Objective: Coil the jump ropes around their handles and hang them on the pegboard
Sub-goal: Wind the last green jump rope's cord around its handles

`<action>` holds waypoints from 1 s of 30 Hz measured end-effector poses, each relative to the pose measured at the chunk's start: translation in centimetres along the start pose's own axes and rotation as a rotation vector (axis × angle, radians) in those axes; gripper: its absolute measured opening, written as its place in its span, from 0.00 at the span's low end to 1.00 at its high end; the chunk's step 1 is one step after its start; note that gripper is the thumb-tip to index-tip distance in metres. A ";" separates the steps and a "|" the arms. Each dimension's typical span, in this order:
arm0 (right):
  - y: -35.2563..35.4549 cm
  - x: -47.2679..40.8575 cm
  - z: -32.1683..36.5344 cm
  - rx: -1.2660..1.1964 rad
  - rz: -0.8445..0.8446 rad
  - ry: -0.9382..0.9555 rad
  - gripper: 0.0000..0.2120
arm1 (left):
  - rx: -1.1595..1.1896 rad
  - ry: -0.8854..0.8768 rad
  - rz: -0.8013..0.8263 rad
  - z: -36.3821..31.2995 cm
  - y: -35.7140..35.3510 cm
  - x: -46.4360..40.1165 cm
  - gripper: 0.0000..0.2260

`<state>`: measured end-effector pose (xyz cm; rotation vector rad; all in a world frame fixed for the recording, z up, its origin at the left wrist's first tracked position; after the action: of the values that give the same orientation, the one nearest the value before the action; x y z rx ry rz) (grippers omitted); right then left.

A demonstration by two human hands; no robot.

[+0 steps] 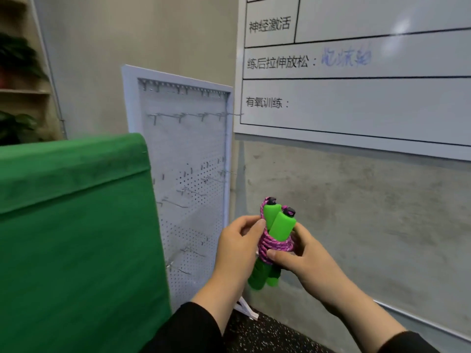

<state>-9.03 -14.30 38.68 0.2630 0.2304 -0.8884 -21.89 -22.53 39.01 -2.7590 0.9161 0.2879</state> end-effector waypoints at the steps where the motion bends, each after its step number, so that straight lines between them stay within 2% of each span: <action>1: -0.9 -0.8 0.7 0.005 0.013 0.016 0.24 | -0.014 -0.013 -0.029 -0.8 0.8 -0.8 0.04; 5: -4.6 -4.0 3.4 -0.033 0.067 0.049 0.27 | -0.078 -0.051 -0.116 -4.3 3.9 -3.7 0.07; 11: -9.2 -8.0 7.9 -0.008 0.153 0.164 0.27 | -0.046 -0.071 -0.201 -8.8 7.5 -7.0 0.07; 21: -11.8 -11.8 13.3 0.001 0.134 0.264 0.33 | 0.003 -0.215 -0.350 -14.8 8.9 -10.0 0.07; 30: -12.6 -13.7 14.2 0.086 0.095 0.261 0.34 | 0.052 -0.150 -0.370 -15.3 9.1 -11.8 0.06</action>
<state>-26.01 -16.41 54.57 0.4671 0.4190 -0.7696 -34.90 -27.07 55.26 -2.7428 0.3610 0.3900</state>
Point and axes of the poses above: each hand's wrist, its own x-axis away from the middle knuckle, its own y-axis out of the back of the hand, z = x × y, the point moved 5 cm from there along -x, towards the middle knuckle, and after that the axes turned 9 degrees about -z, right-handed, at the moved point
